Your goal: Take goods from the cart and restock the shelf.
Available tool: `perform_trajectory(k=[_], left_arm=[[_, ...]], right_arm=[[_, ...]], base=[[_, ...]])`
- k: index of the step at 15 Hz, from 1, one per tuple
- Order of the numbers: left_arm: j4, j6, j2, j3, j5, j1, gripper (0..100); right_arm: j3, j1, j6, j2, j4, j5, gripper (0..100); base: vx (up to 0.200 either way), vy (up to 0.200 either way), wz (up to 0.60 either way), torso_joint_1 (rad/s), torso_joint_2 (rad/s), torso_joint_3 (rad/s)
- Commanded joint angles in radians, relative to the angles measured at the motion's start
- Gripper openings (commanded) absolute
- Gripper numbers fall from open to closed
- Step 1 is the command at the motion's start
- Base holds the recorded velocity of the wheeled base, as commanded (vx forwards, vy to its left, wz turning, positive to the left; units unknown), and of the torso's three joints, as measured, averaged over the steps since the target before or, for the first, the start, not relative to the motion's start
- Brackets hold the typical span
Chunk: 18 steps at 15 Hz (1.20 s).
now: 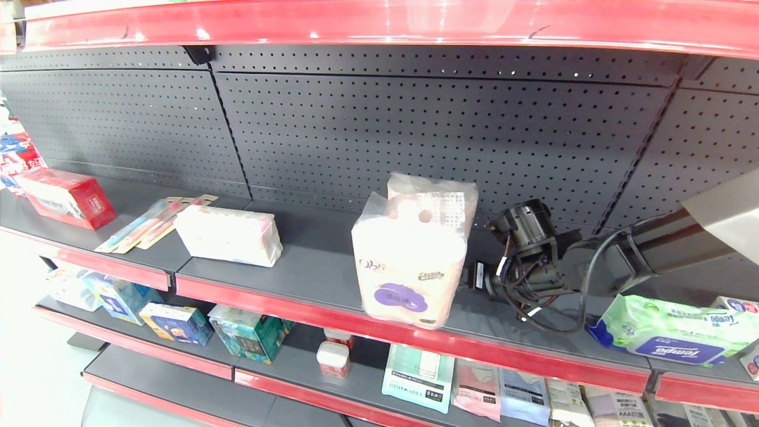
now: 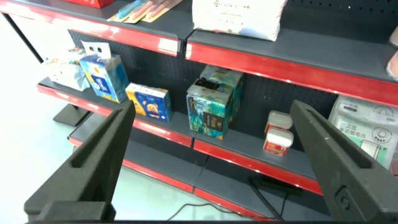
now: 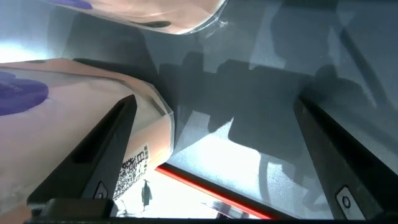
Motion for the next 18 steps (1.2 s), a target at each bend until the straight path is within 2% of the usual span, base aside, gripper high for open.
perform_trajectory(k=[1, 12, 15, 18], left_arm=[[0.000, 0.000, 0.002, 0.000, 0.001, 0.001, 100], [0.000, 0.000, 0.002, 0.000, 0.001, 0.001, 100], [0.000, 0.000, 0.002, 0.000, 0.001, 0.001, 100], [0.000, 0.000, 0.002, 0.000, 0.001, 0.001, 100]], right_arm=[[-0.020, -0.015, -0.002, 0.005, -0.005, 0.003, 100], [-0.020, -0.082, -0.100, -0.062, -0.005, 0.003, 100], [0.028, -0.147, -0.192, -0.180, -0.005, 0.004, 100], [0.144, -0.219, -0.278, -0.349, -0.005, 0.045, 100]], base=[[0.000, 0.000, 0.00, 0.000, 0.00, 0.000], [0.000, 0.000, 0.00, 0.000, 0.00, 0.000], [0.000, 0.000, 0.00, 0.000, 0.00, 0.000], [0.000, 0.000, 0.00, 0.000, 0.00, 0.000]])
